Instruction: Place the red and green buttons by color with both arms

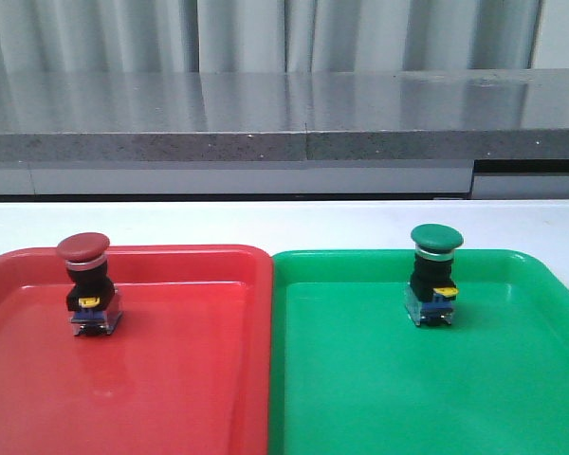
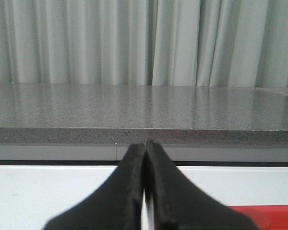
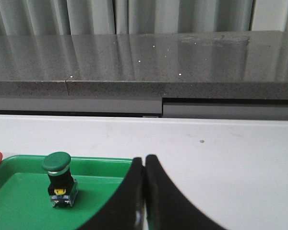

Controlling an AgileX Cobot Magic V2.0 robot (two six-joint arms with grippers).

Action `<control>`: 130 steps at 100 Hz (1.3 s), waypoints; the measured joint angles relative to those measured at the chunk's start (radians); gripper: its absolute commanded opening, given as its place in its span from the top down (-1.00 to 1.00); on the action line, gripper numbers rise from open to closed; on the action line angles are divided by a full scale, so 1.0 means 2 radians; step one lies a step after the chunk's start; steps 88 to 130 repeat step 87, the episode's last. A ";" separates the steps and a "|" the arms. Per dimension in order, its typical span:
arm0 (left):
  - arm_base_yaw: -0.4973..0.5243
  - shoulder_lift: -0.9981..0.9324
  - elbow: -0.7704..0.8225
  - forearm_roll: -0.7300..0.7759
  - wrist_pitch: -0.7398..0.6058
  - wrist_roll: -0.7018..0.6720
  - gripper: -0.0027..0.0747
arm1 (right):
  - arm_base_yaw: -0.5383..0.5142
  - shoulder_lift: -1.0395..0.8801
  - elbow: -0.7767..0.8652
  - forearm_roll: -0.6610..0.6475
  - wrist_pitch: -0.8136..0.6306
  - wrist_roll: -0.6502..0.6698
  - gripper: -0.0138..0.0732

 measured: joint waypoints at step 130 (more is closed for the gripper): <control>0.000 0.000 0.000 0.000 0.001 0.000 0.98 | 0.000 0.000 0.043 0.000 -0.039 0.000 0.94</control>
